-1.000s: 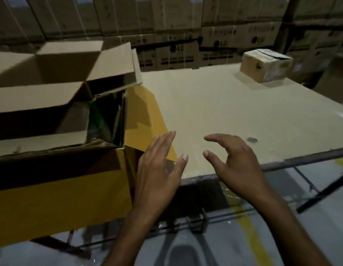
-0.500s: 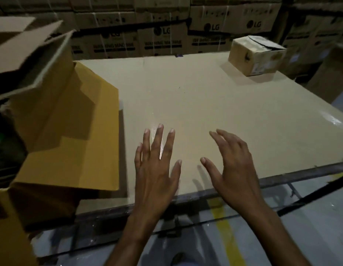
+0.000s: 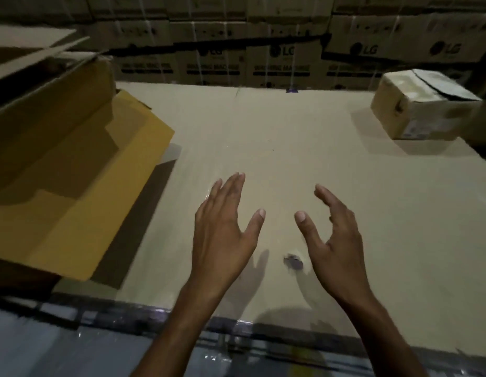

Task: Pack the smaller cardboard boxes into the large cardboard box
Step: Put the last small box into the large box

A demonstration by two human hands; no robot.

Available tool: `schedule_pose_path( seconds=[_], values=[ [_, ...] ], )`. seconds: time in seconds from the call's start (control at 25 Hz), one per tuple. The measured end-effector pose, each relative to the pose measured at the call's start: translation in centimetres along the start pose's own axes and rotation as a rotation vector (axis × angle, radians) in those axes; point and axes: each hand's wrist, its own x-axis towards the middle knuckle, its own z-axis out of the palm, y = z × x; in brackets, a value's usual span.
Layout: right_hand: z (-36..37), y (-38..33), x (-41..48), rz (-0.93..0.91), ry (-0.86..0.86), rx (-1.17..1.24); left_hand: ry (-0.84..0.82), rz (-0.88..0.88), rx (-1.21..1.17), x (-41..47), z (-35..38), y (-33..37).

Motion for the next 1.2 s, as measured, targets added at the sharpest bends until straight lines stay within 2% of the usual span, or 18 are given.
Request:
schedule_pose_path(
  seconds=[0.12,0.24,0.36,0.44,0.6,0.72,0.92,1.2],
  values=[
    [-3.7,3.3,1.4,-0.030,-0.229,0.225,0.061,-0.230,-0.106,-3.2,2.3,4.9],
    [-7.9,6.3,0.8,-0.132,-0.423,0.178,0.136,-0.369,-0.101,-8.0,4.2,10.0],
    [-11.7,8.9,-1.1,-0.352,-0.476,-0.026,0.193,-0.344,0.054,-13.6,6.2,14.2],
    [-13.9,10.3,-3.2,-0.487,-0.490,-0.069,0.241,-0.294,0.192,-17.3,7.2,16.4],
    [-18.4,12.9,-6.9,-0.639,-0.540,-0.146,0.217,-0.264,0.431,-23.3,10.2,20.7],
    [-23.6,15.8,-10.0,-0.664,-0.553,-0.219,0.205,-0.256,0.495,-27.1,13.3,24.7],
    [-32.6,21.1,-12.8,-0.610,-0.601,-0.301,0.162,-0.231,0.436,-31.2,18.2,32.2],
    [-44.0,28.6,-9.0,-0.508,-0.455,-0.322,0.225,-0.181,0.372,-29.1,25.8,41.9]
  ],
)
